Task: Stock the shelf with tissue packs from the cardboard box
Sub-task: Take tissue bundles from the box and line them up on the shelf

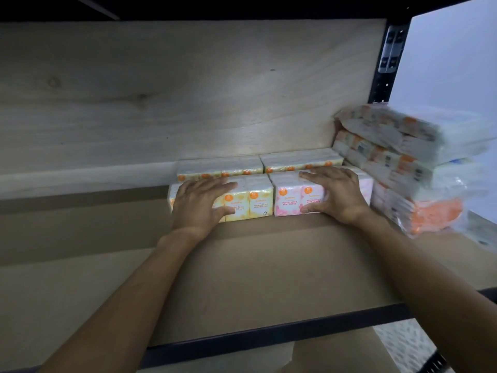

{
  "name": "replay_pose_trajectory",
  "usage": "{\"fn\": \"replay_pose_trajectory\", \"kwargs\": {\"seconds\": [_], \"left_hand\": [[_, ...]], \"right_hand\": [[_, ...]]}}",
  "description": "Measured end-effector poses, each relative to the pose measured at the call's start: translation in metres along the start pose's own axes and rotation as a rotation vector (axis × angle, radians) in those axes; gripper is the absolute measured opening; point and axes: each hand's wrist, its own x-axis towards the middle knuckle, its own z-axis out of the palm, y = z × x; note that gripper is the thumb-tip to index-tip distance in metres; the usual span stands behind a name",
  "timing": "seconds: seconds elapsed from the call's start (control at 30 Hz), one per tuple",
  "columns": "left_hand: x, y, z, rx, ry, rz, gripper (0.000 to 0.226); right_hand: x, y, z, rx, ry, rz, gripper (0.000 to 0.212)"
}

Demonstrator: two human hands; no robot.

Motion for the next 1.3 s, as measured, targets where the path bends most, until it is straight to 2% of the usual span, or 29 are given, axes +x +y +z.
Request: {"fn": "replay_pose_trajectory", "kwargs": {"seconds": [0.97, 1.3], "left_hand": [[0.022, -0.015, 0.03, 0.036, 0.169, 0.09, 0.057], [0.019, -0.013, 0.024, 0.062, 0.124, 0.096, 0.058]], "right_hand": [[0.024, 0.014, 0.02, 0.064, 0.1, -0.056, 0.087], [0.025, 0.01, 0.013, -0.055, -0.001, -0.026, 0.09]]}}
